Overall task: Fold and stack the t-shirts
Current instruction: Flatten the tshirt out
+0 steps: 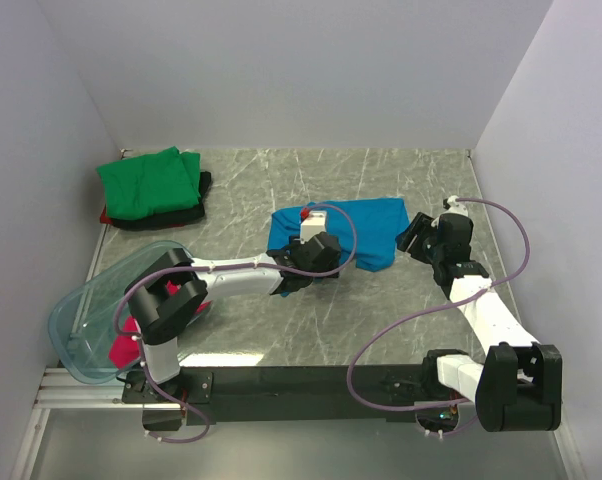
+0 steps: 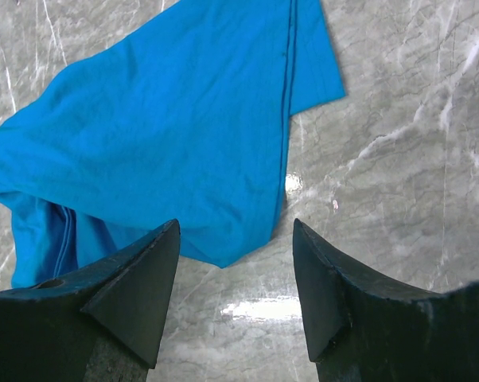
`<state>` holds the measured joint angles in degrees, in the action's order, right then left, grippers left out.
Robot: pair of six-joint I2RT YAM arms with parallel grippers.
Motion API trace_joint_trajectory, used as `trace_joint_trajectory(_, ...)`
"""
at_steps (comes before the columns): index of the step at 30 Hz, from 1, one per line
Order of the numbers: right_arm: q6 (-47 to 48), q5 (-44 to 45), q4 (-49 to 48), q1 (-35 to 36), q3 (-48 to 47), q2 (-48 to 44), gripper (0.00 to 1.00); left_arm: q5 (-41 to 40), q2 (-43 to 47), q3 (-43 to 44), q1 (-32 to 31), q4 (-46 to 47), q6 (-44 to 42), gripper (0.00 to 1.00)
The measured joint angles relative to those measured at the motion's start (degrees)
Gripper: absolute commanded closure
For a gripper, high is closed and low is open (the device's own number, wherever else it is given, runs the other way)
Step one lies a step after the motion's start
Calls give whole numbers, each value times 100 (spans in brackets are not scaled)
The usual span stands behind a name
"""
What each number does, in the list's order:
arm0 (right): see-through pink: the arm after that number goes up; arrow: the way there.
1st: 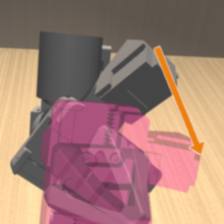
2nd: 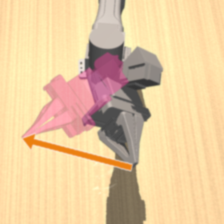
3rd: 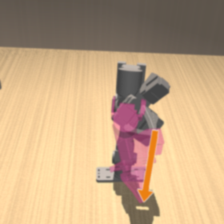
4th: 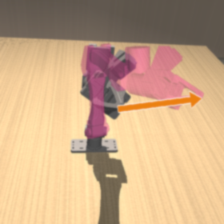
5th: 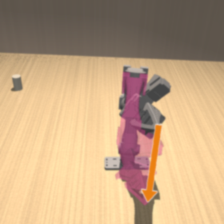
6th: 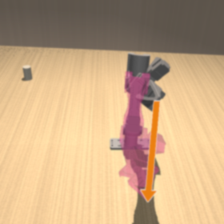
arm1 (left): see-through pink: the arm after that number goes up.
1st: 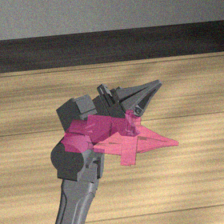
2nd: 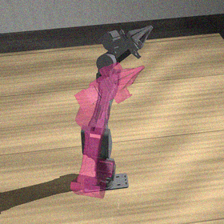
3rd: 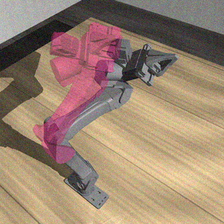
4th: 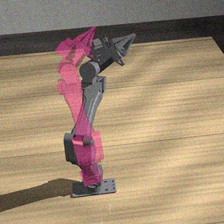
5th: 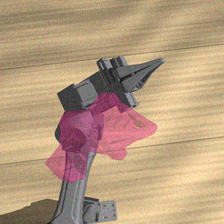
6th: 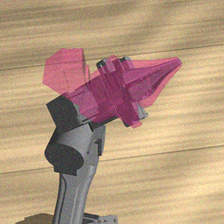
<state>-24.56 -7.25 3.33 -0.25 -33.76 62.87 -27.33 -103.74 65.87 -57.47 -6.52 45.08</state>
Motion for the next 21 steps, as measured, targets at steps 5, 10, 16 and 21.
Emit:
trace_joint_trajectory(5,4,4,2,0,0,0,35,4,-240,127,0,20,-31,29)
trace_joint_trajectory(10,17,2,2,0,0,0,35,4,-566,223,0,-15,-81,62)
trace_joint_trajectory(16,42,46,28,170,-61,103,35,-94,-549,236,4,-79,-175,99)
trace_joint_trajectory(21,44,186,52,654,-260,457,35,-166,205,15,190,-278,-247,99)
